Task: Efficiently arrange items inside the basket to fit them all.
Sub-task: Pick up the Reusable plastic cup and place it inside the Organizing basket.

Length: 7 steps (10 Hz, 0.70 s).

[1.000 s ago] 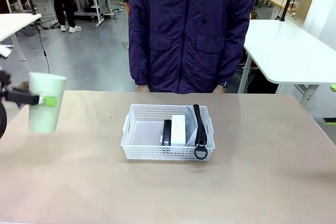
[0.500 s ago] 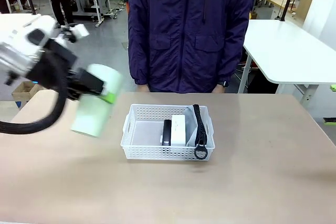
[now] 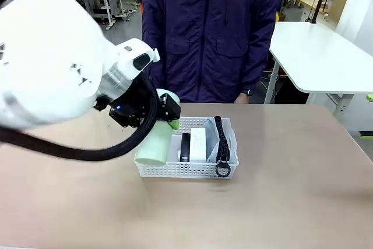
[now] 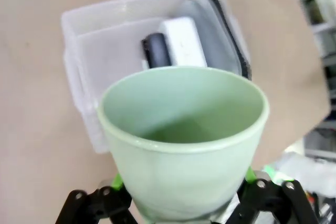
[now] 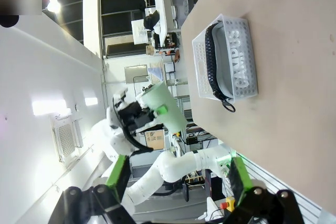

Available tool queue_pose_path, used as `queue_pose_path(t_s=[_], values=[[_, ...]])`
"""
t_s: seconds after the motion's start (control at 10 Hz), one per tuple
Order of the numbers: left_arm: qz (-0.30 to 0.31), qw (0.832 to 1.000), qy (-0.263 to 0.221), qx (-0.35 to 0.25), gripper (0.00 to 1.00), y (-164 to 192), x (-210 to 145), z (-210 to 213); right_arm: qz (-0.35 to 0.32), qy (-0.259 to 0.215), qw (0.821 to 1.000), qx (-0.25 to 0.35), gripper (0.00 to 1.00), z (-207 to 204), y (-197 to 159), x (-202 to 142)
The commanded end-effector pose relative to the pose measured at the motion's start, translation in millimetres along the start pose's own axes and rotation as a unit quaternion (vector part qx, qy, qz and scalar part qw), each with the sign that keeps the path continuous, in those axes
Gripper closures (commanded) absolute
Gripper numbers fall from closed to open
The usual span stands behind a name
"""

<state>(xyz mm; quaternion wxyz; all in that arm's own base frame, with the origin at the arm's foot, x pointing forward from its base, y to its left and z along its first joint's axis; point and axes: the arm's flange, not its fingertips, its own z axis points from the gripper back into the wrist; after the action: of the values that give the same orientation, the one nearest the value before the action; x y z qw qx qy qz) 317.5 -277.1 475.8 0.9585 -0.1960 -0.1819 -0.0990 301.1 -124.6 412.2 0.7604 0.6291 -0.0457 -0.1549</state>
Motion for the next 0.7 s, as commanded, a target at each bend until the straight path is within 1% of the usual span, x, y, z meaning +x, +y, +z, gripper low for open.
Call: queue_pose_path(t_s=[0.0,0.1,0.2,0.4,0.5,0.6], values=[[0.063,0.998,0.03,-0.008,0.12,0.7,50.9,-7.9,-0.003,-0.001,1.0,0.005,0.0,1.2,4.0,-0.9],[0.059,0.997,0.033,-0.026,0.12,0.2,58.1,-5.6,-0.003,-0.001,1.0,0.005,0.0,1.2,4.0,-0.9],[0.029,0.999,0.013,0.011,0.12,10.2,24.1,-12.2,-0.003,-0.001,1.0,0.005,0.0,1.2,4.0,-0.9],[0.029,0.999,0.013,0.011,0.12,10.2,24.1,-12.2,-0.003,-0.001,1.0,0.005,0.0,1.2,4.0,-0.9],[0.035,0.999,0.031,0.002,0.12,14.5,44.3,-22.2,-0.003,-0.001,1.0,0.005,0.0,1.2,4.0,-0.9],[0.023,0.997,0.037,0.058,0.12,12.5,34.4,-21.2,-0.003,-0.001,1.0,0.005,0.0,1.2,4.0,-0.9]])
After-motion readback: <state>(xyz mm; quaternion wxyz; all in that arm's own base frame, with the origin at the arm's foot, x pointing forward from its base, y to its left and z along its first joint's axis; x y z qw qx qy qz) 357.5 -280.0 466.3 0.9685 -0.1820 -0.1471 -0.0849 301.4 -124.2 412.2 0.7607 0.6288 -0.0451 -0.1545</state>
